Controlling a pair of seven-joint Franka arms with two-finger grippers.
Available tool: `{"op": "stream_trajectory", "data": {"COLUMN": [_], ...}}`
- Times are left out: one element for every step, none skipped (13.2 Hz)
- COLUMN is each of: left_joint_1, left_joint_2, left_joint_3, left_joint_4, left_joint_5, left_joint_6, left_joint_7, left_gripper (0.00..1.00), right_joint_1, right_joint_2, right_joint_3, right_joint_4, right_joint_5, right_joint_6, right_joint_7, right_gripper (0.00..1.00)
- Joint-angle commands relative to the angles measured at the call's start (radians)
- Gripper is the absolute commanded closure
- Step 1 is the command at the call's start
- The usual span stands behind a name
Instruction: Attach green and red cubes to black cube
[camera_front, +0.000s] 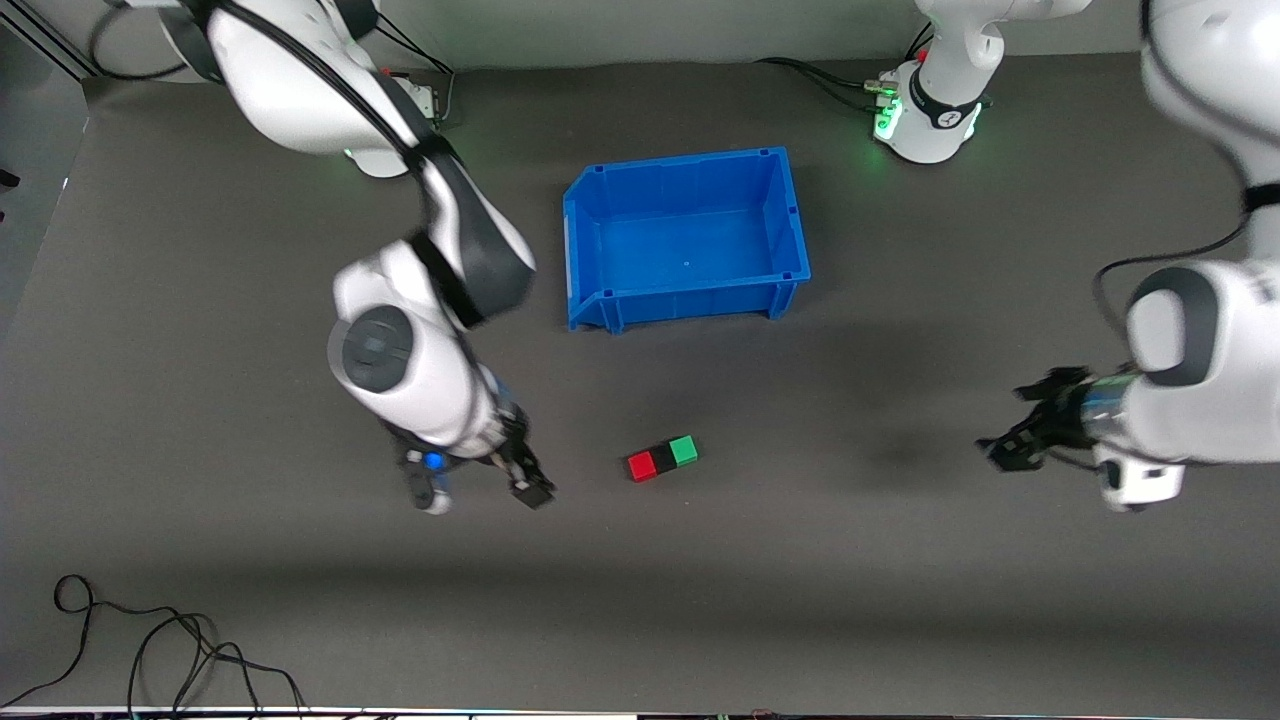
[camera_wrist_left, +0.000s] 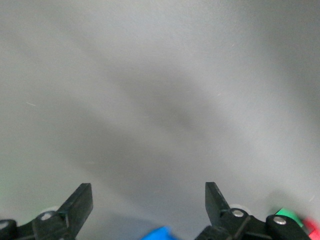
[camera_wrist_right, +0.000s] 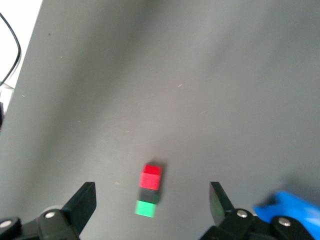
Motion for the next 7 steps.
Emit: {"op": "stream_trajectory", "data": {"left_joint_1": [0.013, 0.011, 0.008, 0.001, -0.004, -0.004, -0.008], "left_joint_2": [-0.094, -0.116, -0.134, -0.149, -0.166, -0.191, -0.211], "left_joint_3": [-0.011, -0.011, -0.012, -0.014, -0.02, -0.023, -0.023], "left_joint_4": [0.005, 0.021, 0.034, 0.047, 0.051, 0.051, 0.05], "left_joint_5": [0.055, 0.069, 0.086, 0.112, 0.141, 0.154, 0.154], "left_joint_6": [-0.082, -0.093, -0.091, -0.091, -0.091, -0.093, -0.096], "left_joint_7": [0.187, 0.259, 0.33, 0.407, 0.468, 0.531, 0.594], "left_gripper": [0.0, 0.0, 0.0, 0.0, 0.0, 0.0, 0.0], "right_joint_1": [-0.069, -0.1, -0.147, -0.193, -0.238, -0.282, -0.316], "right_joint_2": [-0.136, -0.175, -0.212, -0.242, -0.271, -0.299, -0.327], "right_joint_3": [0.003, 0.001, 0.001, 0.001, 0.001, -0.002, -0.009], "right_joint_4": [-0.062, -0.062, -0.062, -0.063, -0.063, -0.065, -0.082], "right_joint_5": [0.006, 0.006, 0.006, 0.006, 0.004, 0.004, -0.005], "right_joint_6": [-0.16, -0.216, -0.287, -0.353, -0.41, -0.456, -0.484], "right_joint_7": [-0.189, -0.273, -0.37, -0.468, -0.574, -0.68, -0.778], "right_gripper": [0.0, 0.0, 0.0, 0.0, 0.0, 0.0, 0.0]}}
